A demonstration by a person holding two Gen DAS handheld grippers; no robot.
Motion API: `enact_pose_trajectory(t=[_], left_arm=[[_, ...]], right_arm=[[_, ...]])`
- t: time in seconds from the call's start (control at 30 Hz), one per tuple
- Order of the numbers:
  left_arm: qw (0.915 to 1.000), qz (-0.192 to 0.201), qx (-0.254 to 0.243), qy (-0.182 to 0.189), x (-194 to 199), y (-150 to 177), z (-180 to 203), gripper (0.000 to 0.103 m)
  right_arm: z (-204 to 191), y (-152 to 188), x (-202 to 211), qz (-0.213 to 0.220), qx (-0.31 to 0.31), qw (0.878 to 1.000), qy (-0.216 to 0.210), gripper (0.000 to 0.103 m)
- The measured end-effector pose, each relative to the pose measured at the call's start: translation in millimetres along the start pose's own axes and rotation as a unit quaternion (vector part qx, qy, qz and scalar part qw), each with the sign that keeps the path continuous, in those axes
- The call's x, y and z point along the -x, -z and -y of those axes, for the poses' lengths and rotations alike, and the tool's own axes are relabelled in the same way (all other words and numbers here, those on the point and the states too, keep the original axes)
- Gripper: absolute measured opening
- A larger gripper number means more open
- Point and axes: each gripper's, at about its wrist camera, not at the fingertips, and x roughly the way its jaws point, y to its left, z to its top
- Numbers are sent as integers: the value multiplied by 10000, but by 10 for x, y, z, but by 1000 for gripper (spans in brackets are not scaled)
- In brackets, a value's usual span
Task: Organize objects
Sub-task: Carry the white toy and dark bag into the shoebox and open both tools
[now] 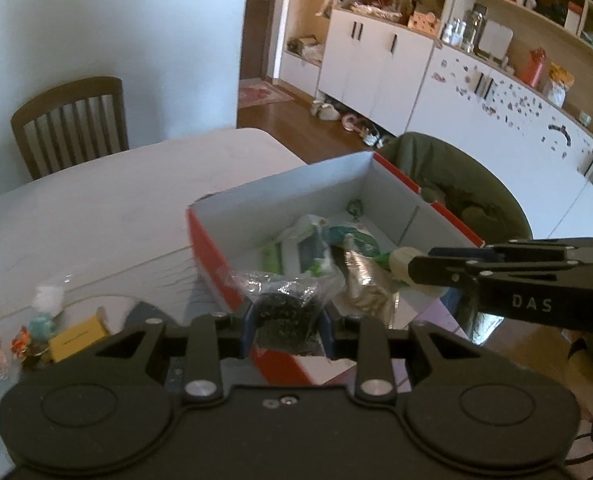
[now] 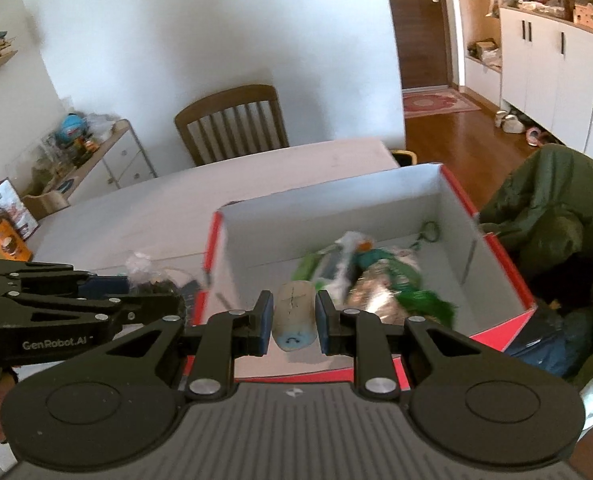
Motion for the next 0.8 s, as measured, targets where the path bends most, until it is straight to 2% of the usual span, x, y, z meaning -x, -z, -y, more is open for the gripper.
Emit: enact_pose_trajectory(t=[0.37,0.63,0.8], left_arm=[[9975,-438,-527,-175,-448,-202,462,30],[9928,-1108,-413,-178,-919,-311,497,30],[9858,-1569,-541,-260,-1182,-323,513,30]], right_arm=[[582,-125,-266,-74,83,9991,398,22],[753,-116,-589,-316,245,9976,562,22],[761,-115,-793,-443,486,9957,656,22]])
